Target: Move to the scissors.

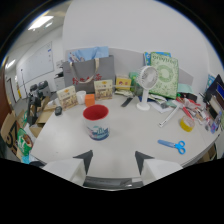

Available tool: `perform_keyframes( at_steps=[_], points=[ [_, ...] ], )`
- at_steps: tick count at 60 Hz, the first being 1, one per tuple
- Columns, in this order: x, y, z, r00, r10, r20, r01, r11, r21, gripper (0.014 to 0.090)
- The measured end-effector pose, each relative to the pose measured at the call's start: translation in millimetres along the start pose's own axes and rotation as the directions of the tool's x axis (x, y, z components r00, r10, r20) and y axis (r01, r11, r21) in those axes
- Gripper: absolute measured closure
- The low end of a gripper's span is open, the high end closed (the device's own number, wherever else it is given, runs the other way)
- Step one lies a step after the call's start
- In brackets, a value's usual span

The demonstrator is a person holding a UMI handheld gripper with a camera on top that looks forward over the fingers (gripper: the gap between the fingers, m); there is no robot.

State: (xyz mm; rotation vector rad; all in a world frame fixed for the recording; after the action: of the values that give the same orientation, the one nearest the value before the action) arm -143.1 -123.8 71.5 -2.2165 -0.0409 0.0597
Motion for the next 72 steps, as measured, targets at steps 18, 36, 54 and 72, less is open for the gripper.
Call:
perform_keyframes(
  at_steps=[18, 36, 54, 72],
  points=[
    [24, 13, -10, 1.000, -0.016, 0.016, 0.017, 1.000, -0.008, 0.0205],
    [121, 49, -20, 0.998, -0.006, -0.067, 0.001, 0.997, -0.072, 0.0205],
    [190, 49, -5, 0.995, -0.002, -0.103, -0.008, 0.996, -0.091, 0.0209],
    [200, 37, 43, 0.999, 0.006, -0.034, -0.010, 0.994, -0.109, 0.0208]
  ],
)
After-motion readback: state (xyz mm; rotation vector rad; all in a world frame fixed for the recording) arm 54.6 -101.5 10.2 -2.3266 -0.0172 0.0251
